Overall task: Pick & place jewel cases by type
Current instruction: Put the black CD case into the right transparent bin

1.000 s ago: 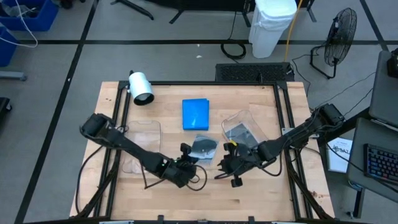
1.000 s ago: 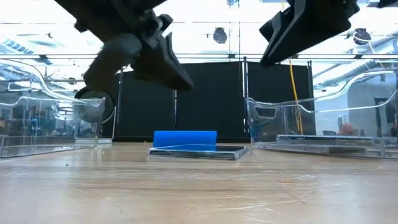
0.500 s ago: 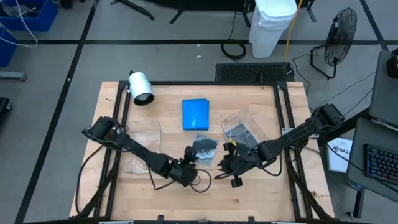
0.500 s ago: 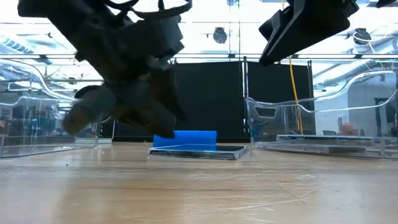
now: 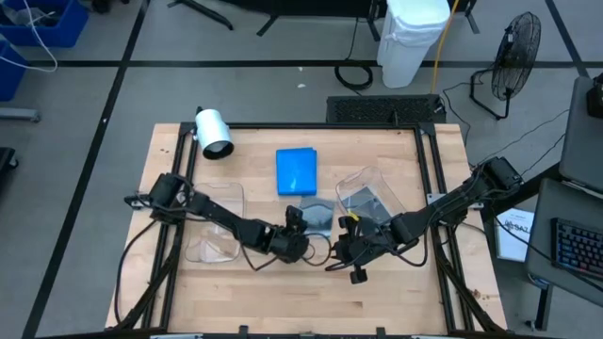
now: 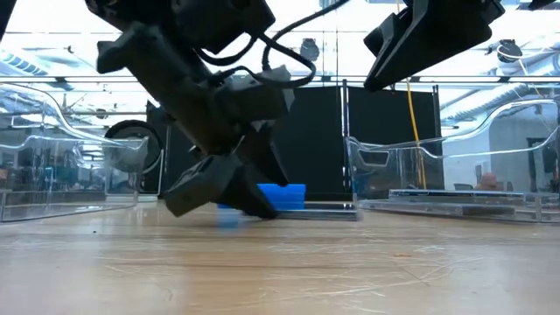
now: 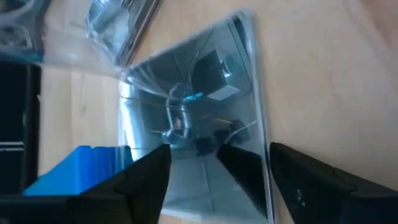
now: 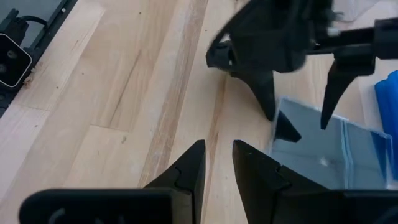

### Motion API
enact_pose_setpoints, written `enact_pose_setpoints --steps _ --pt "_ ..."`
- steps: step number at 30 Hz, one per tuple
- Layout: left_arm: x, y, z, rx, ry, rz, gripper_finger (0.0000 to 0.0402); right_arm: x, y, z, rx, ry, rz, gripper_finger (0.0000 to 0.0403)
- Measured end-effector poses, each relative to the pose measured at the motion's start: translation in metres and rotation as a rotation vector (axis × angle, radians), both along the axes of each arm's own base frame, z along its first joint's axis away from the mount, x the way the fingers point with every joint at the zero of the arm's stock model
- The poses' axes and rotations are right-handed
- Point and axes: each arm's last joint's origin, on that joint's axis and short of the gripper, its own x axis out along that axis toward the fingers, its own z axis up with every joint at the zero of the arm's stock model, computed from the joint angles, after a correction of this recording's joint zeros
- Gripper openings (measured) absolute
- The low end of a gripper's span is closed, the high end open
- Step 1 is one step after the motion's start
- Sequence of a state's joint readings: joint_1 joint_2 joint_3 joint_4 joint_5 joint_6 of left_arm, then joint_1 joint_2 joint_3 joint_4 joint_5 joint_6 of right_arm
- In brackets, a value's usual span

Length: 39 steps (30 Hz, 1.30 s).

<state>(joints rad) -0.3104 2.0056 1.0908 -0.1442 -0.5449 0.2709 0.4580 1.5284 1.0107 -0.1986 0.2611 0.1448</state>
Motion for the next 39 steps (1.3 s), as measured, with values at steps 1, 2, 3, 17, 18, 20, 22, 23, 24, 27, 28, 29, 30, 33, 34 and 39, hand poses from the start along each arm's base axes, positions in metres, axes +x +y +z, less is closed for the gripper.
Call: enact_pose_setpoints --steps 1,2,3,17,18,20,22,23,24,27,28,29,30,33,34,39 --pt "0.001 0.002 0.000 -0.014 0.002 0.006 0.0256 0.000 0.000 0.000 0.000 0.000 0.000 0.0073" --pt "0.001 0.004 -0.001 -0.034 0.007 0.006 0.0241 0.000 0.000 0.000 0.000 0.000 0.000 0.0073" --pt "0.001 0.005 -0.001 -0.056 0.016 -0.001 0.0223 0.000 0.000 0.000 0.000 0.000 0.000 0.0073" --pt "0.005 0.019 -0.006 -0.268 0.048 0.023 0.0006 0.000 0.000 0.000 0.000 0.000 0.000 0.0073" --pt "0.005 0.017 -0.006 -0.268 0.050 0.017 0.0005 0.000 0.000 0.000 0.000 0.001 0.000 0.0073" --pt "0.003 0.012 -0.006 -0.262 0.050 0.006 0.0004 0.000 0.000 0.000 0.000 0.001 0.000 0.0073" --pt "0.001 0.004 -0.005 -0.252 0.046 -0.010 0.0002 0.000 0.000 0.000 0.000 0.001 0.001 0.0073" --pt "0.000 -0.001 -0.003 -0.255 0.046 -0.025 0.0002 0.000 0.000 0.000 0.000 0.001 0.001 0.0073" --pt "-0.003 -0.007 -0.002 -0.266 0.049 -0.047 0.0001 0.000 0.000 0.000 0.000 0.001 0.001 0.0073" --pt "-0.008 -0.024 0.007 -0.273 0.031 -0.097 0.0001 0.000 0.000 0.000 -0.001 0.000 0.002 0.0073" --pt "-0.011 -0.029 0.011 -0.271 0.022 -0.110 0.0001 0.000 0.000 0.000 -0.001 0.000 0.002 0.0073" --pt "-0.013 -0.033 0.014 -0.263 0.017 -0.119 0.0001 0.000 0.000 0.000 -0.001 0.000 0.002 0.0073" --pt "-0.016 -0.036 0.017 -0.254 0.011 -0.125 0.0001 0.000 0.000 0.000 -0.002 0.000 0.002 0.0073" --pt "-0.024 -0.046 0.033 -0.233 -0.031 -0.126 0.0001 0.000 0.000 0.000 -0.002 0.001 0.003 0.0073" --pt "-0.025 -0.048 0.041 -0.236 -0.061 -0.126 0.0001 0.000 0.000 0.000 -0.002 0.000 0.003 0.0073" --pt "-0.033 -0.054 0.075 -0.203 -0.188 -0.109 0.0000 0.000 0.000 0.000 -0.007 0.000 0.008 0.0073"
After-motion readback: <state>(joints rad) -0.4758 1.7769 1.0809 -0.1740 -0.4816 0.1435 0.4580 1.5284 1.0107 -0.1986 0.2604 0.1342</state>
